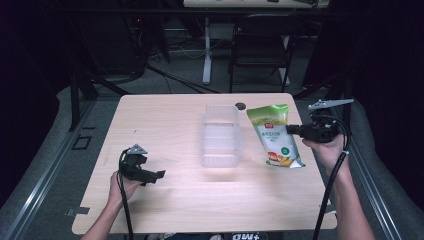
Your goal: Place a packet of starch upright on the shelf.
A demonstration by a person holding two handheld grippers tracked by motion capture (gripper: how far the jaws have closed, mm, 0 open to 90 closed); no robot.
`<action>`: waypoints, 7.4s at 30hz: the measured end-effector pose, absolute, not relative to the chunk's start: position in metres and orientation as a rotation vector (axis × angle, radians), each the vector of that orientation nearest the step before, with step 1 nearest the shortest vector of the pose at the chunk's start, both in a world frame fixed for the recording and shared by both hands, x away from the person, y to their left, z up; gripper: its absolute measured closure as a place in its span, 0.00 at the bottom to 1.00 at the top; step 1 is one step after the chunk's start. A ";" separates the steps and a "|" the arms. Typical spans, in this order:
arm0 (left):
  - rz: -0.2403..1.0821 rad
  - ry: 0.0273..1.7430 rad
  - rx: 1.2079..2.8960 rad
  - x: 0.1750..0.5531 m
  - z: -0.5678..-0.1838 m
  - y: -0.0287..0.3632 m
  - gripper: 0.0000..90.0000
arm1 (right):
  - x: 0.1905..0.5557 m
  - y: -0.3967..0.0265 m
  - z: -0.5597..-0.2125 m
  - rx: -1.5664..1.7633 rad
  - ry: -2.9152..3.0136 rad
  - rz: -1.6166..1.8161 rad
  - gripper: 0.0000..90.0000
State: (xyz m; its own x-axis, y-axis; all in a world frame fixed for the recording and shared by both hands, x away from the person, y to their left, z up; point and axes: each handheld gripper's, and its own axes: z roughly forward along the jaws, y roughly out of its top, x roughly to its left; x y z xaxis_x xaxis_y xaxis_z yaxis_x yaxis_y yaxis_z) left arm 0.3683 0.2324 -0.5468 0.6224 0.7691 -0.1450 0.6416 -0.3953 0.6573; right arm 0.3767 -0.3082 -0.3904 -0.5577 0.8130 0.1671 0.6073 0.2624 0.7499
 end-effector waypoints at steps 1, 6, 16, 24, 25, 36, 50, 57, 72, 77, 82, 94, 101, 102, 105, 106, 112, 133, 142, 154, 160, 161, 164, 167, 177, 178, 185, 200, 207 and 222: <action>0.237 1.102 2.154 0.368 -0.547 0.233 0.01 | 0.377 -0.308 -0.389 1.310 2.290 1.174 1.00; 0.239 1.107 2.147 0.368 -0.547 0.233 0.00 | 0.380 -0.304 -0.386 1.293 2.293 1.178 1.00; 0.231 1.106 2.148 0.368 -0.546 0.233 0.00 | 0.385 -0.296 -0.375 1.262 2.286 1.198 1.00; 0.231 1.101 2.147 0.369 -0.547 0.233 0.00 | 0.388 -0.291 -0.366 1.238 2.281 1.214 1.00; 0.230 1.101 2.147 0.369 -0.547 0.233 0.00 | 0.389 -0.291 -0.365 1.233 2.283 1.209 1.00; 0.233 1.098 2.152 0.369 -0.547 0.233 0.00 | 0.395 -0.282 -0.347 1.195 2.279 1.213 1.00; 0.251 1.096 2.133 0.368 -0.546 0.234 0.01 | 0.401 -0.270 -0.331 1.159 2.278 1.240 1.00; 0.244 1.097 2.138 0.368 -0.545 0.234 0.01 | 0.404 -0.258 -0.321 1.123 2.283 1.250 1.00; 0.242 1.098 2.131 0.368 -0.546 0.234 0.01 | 0.410 -0.234 -0.308 1.052 2.308 1.275 1.00; 0.242 1.091 2.138 0.368 -0.546 0.234 0.01 | 0.412 -0.225 -0.308 1.030 2.324 1.284 1.00; 0.241 1.087 2.138 0.368 -0.545 0.234 0.01 | 0.414 -0.217 -0.308 1.013 2.338 1.285 1.00; 0.242 1.087 2.137 0.368 -0.545 0.235 0.01 | 0.422 -0.197 -0.313 0.976 2.375 1.303 1.00; 0.238 1.089 2.137 0.368 -0.546 0.234 0.01 | 0.425 -0.184 -0.317 0.959 2.388 1.322 1.00; 0.236 1.090 2.135 0.368 -0.546 0.234 0.01 | 0.426 -0.181 -0.318 0.958 2.391 1.327 1.00; 0.237 1.089 2.135 0.368 -0.546 0.235 0.01 | 0.428 -0.176 -0.321 0.952 2.401 1.330 1.00; 0.237 1.089 2.135 0.368 -0.546 0.235 0.01 | 0.428 -0.176 -0.321 0.952 2.401 1.330 1.00; 0.239 1.087 2.135 0.368 -0.545 0.235 0.01 | 0.431 -0.165 -0.328 0.936 2.422 1.337 1.00; 0.223 1.078 2.150 0.367 -0.546 0.235 0.01 | 0.452 -0.128 -0.389 0.939 2.523 1.323 1.00; 0.222 1.077 2.147 0.367 -0.546 0.235 0.01 | 0.454 -0.125 -0.401 0.925 2.529 1.335 1.00; 0.223 1.075 2.156 0.367 -0.546 0.234 0.01 | 0.458 -0.134 -0.422 0.957 2.526 1.335 1.00; 0.220 1.076 2.154 0.367 -0.546 0.234 0.01 | 0.456 -0.145 -0.429 0.973 2.507 1.297 1.00; 0.222 1.076 2.155 0.367 -0.546 0.234 0.01 | 0.455 -0.148 -0.432 0.987 2.498 1.284 1.00; 0.222 1.074 2.156 0.367 -0.546 0.234 0.01 | 0.454 -0.150 -0.434 0.993 2.489 1.266 1.00; 0.223 1.076 2.156 0.367 -0.546 0.234 0.01 | 0.453 -0.154 -0.437 0.998 2.495 1.227 1.00; 0.224 1.077 2.157 0.367 -0.546 0.234 0.01 | 0.451 -0.162 -0.449 1.041 2.476 1.112 1.00; 0.225 1.076 2.157 0.367 -0.546 0.234 0.01 | 0.450 -0.163 -0.450 1.048 2.475 1.115 1.00; 0.228 1.071 2.165 0.366 -0.545 0.233 0.01 | 0.450 -0.166 -0.455 1.076 2.458 1.052 1.00; 0.224 1.068 2.164 0.366 -0.545 0.234 0.01 | 0.450 -0.168 -0.460 1.101 2.435 1.013 0.99; 0.222 1.071 2.160 0.366 -0.545 0.234 0.01 | 0.451 -0.168 -0.461 1.109 2.426 1.005 0.98; 0.220 1.066 2.159 0.366 -0.545 0.233 0.01 | 0.448 -0.175 -0.453 1.141 2.405 1.054 0.58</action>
